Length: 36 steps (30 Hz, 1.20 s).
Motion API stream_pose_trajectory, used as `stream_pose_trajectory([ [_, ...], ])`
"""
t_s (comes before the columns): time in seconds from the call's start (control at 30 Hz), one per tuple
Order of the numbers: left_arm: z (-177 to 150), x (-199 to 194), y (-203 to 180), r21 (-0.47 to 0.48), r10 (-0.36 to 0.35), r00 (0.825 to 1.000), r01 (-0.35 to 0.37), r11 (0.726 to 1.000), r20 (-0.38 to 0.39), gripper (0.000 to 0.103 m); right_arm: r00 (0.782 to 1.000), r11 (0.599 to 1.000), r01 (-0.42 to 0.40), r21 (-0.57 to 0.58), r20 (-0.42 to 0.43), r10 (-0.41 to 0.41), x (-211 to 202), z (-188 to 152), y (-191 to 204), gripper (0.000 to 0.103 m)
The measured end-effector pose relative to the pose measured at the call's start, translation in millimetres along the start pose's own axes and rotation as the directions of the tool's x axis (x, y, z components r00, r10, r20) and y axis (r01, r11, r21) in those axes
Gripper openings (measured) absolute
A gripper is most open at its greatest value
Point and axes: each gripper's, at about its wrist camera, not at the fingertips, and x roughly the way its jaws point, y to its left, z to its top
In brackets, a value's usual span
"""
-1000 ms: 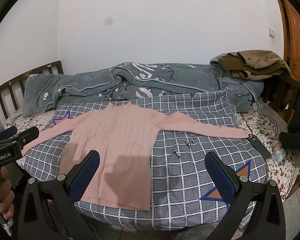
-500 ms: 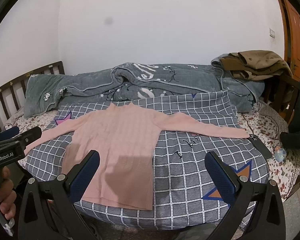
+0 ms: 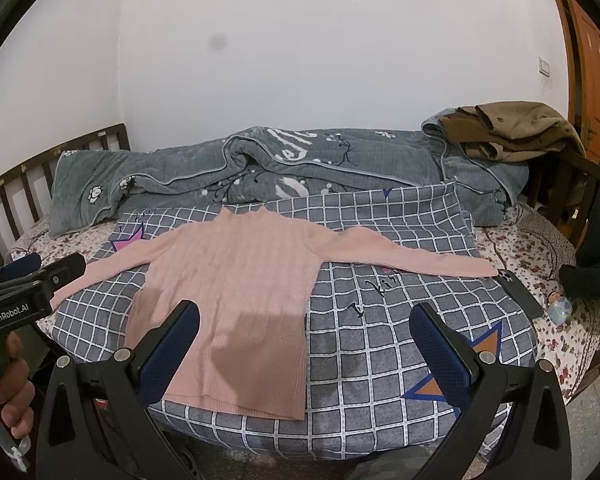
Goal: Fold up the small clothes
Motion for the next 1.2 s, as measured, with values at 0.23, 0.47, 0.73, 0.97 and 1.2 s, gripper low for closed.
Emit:
stream_pose_trajectory([
  [0.23, 1, -2, -1, 0.026, 0.008, 1.000, -0.009, 1.000, 0.019, 0.103, 1.000, 1.000, -0.003, -0.004, -0.002, 0.003, 0, 1, -1, 0.103],
  [0.47, -4, 2, 15, -0.020, 0.032, 0.999, -0.032, 0.999, 0.009, 0.103, 1.000, 0.999, -0.026, -0.018, -0.004, 0.026, 1, 0, 4, 0.103],
  [0.73, -26, 22, 69, -0.079, 0.082, 0.997, -0.083, 0.993, -0.015, 0.103, 0.997, 0.997, -0.073, -0.023, -0.016, 0.073, 10, -5, 6, 0.103],
  [0.97, -55, 57, 135, -0.246, 0.170, 0.984, -0.179, 0.953, -0.056, 0.103, 0.998, 0.997, -0.060, -0.053, 0.025, 0.062, 30, -17, 19, 0.103],
  [1.2, -80, 104, 196, -0.323, 0.168, 0.977, -0.202, 0.924, -0.132, 0.103, 0.996, 0.991, -0.079, -0.105, 0.025, 0.082, 82, -31, 40, 0.101],
])
